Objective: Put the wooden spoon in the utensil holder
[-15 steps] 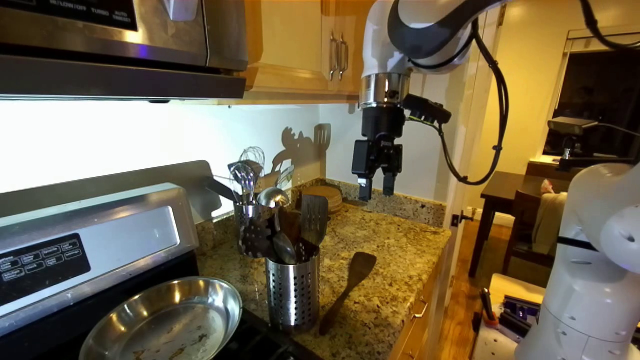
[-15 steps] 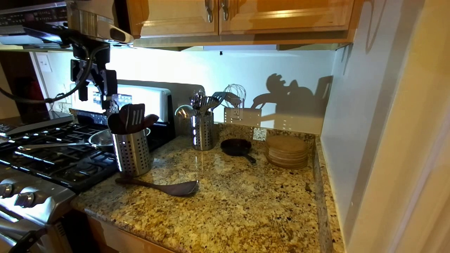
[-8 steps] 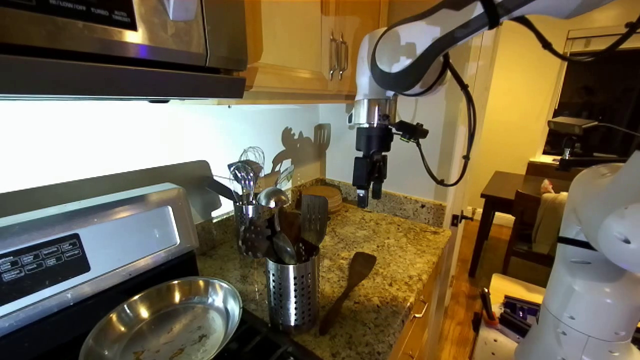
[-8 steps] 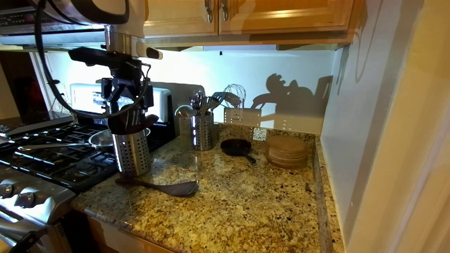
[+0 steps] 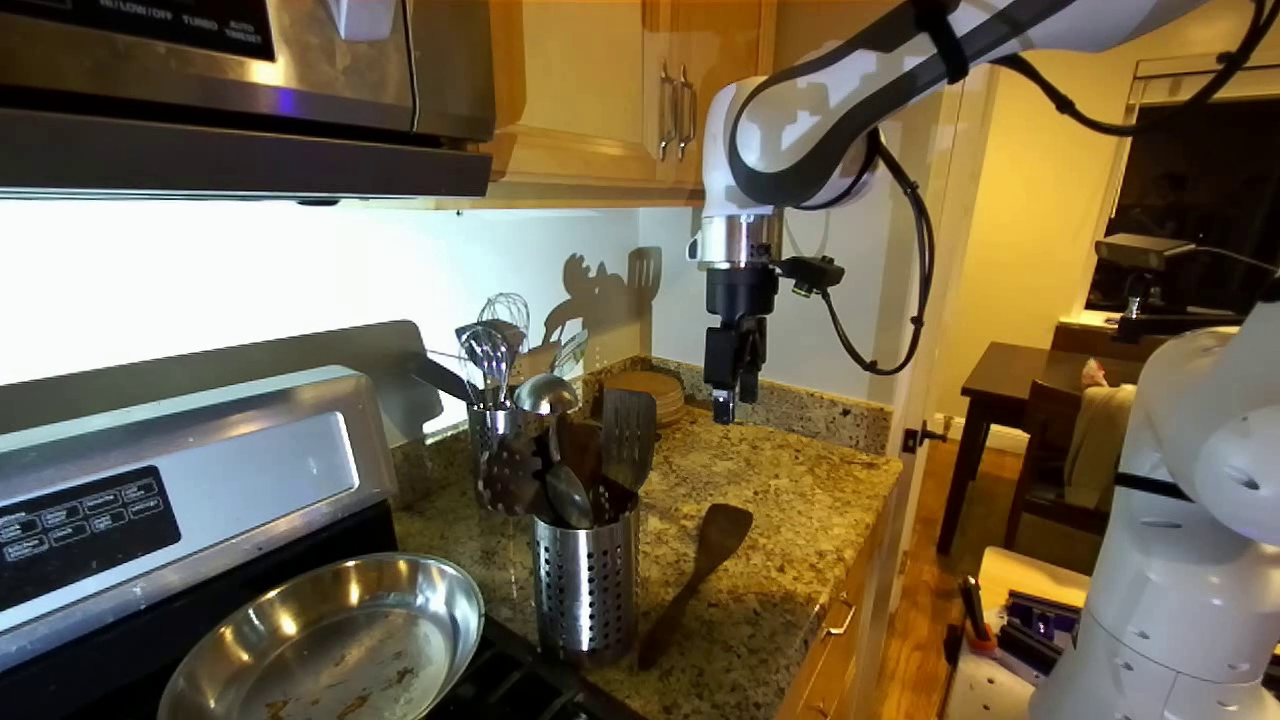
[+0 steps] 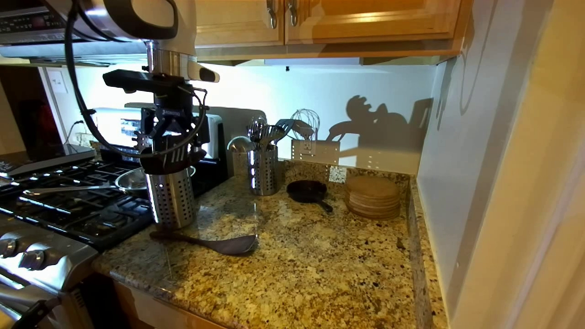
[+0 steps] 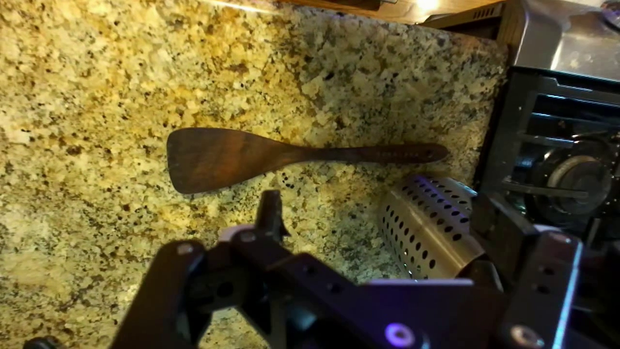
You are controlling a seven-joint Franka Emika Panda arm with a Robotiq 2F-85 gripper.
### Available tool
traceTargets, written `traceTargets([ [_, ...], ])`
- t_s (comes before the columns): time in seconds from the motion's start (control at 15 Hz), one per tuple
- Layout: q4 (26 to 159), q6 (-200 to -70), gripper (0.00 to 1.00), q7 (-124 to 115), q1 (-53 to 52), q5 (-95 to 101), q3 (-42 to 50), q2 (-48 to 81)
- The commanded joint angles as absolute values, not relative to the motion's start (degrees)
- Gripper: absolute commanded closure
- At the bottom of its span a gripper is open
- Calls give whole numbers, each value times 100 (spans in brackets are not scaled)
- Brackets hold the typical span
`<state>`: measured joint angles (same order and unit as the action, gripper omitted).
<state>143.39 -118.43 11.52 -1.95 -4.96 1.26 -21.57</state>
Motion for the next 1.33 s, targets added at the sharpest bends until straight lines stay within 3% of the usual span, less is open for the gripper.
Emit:
traceTargets([
  [0.0,14332,-11834,0,1143,-216,-488,144,-2157],
  [0.47,14555,-12505,0,1607,-80,-268,328,-1959],
  [1.27,14661,-14215,0,1929,373,-358,776,-391],
])
